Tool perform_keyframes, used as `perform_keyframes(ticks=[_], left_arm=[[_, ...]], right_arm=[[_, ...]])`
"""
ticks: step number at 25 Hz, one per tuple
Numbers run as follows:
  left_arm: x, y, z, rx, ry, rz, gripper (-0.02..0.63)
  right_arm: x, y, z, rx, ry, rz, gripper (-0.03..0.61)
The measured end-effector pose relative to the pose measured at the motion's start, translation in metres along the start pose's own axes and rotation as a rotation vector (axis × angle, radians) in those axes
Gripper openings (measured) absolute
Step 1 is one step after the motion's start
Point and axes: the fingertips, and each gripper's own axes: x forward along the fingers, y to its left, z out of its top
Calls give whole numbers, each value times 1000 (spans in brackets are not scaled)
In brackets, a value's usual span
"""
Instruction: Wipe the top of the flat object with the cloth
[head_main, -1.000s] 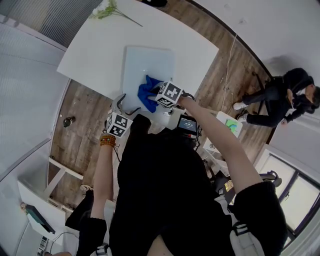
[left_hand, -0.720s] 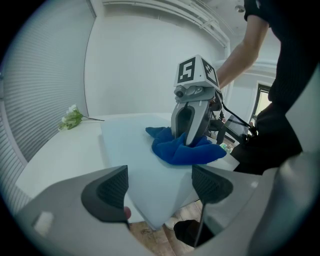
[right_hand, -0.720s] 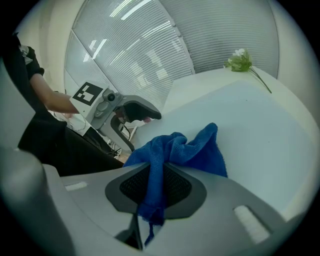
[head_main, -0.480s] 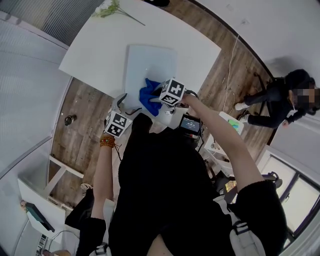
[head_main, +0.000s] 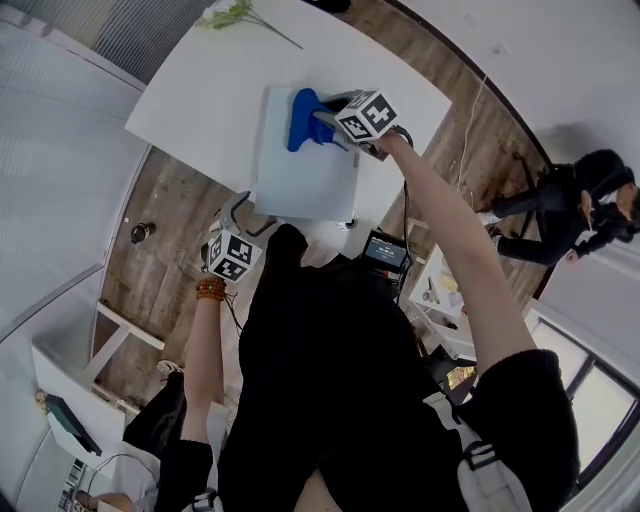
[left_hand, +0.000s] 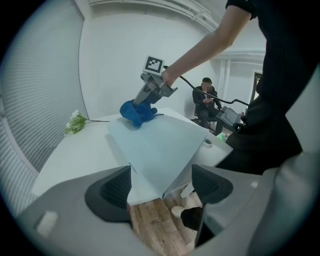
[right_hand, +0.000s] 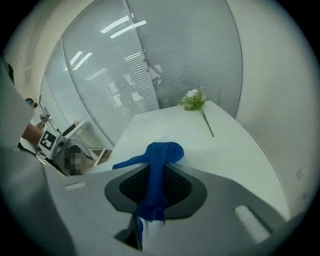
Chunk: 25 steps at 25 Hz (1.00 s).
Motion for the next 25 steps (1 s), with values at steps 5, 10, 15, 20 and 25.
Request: perform_keyframes(ticks=[5,10,15,20,25], left_arm=[[1,1,-1,-7,4,12,383],[3,7,1,-20,7,29,383],[10,3,-2,-19,24,16,383],[16,2,-4,-12,45,20,383],[15,5,-4,-1,51,24,380]], right_arm=[[21,-23,3,-53,93,-91,100],[43,-31,4,-92,132,-130,103],[50,-32,6,-36,125,-100,106],[49,-26,1,-20,123,-86,103],[51,-17,-2,-28,117,-80,101]])
